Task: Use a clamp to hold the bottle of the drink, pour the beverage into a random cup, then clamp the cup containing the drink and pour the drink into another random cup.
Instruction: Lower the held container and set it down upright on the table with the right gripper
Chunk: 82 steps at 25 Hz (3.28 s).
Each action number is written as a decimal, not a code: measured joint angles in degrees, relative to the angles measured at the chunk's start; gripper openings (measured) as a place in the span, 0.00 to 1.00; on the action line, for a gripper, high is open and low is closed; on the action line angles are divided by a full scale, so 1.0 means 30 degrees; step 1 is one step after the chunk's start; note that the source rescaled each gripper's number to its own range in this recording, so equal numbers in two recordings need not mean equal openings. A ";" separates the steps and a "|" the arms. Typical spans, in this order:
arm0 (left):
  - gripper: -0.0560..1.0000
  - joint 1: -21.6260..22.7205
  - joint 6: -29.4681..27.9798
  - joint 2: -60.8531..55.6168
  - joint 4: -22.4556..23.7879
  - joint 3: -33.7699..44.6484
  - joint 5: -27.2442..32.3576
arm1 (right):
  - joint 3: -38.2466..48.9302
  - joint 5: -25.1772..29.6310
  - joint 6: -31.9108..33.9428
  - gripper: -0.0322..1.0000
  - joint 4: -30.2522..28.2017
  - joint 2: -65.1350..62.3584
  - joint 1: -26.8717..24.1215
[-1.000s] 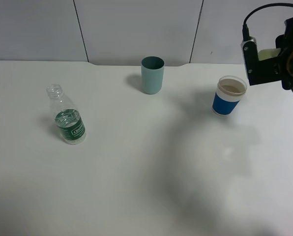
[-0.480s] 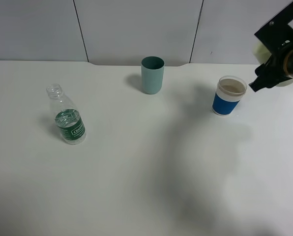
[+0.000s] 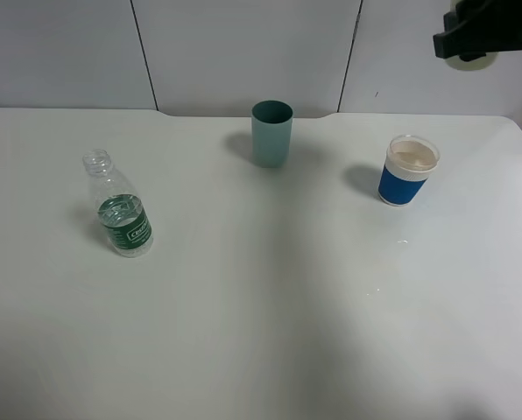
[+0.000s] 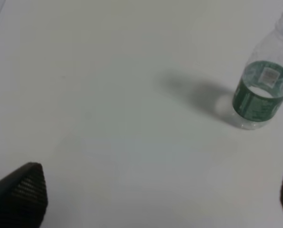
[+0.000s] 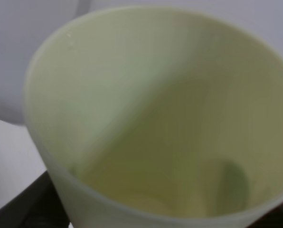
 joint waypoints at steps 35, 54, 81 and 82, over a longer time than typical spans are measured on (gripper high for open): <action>1.00 0.0000 0.0000 0.0000 0.0000 0.0000 -0.0024 | -0.0897 -1.6105 -2.5157 0.06 2.6956 0.8236 0.6302; 1.00 0.0000 0.0000 0.0000 0.0000 0.0000 -0.0024 | -0.0939 -2.1775 -2.4178 0.06 2.7082 1.4388 0.6441; 1.00 0.0000 0.0000 0.0000 0.0000 0.0000 -0.0006 | -0.0959 -2.3851 -2.6181 0.06 2.7218 1.7883 0.6441; 1.00 0.0000 0.0000 0.0000 0.0000 0.0000 -0.0006 | -0.0959 -2.3868 -2.6181 0.06 2.7218 1.7897 0.6441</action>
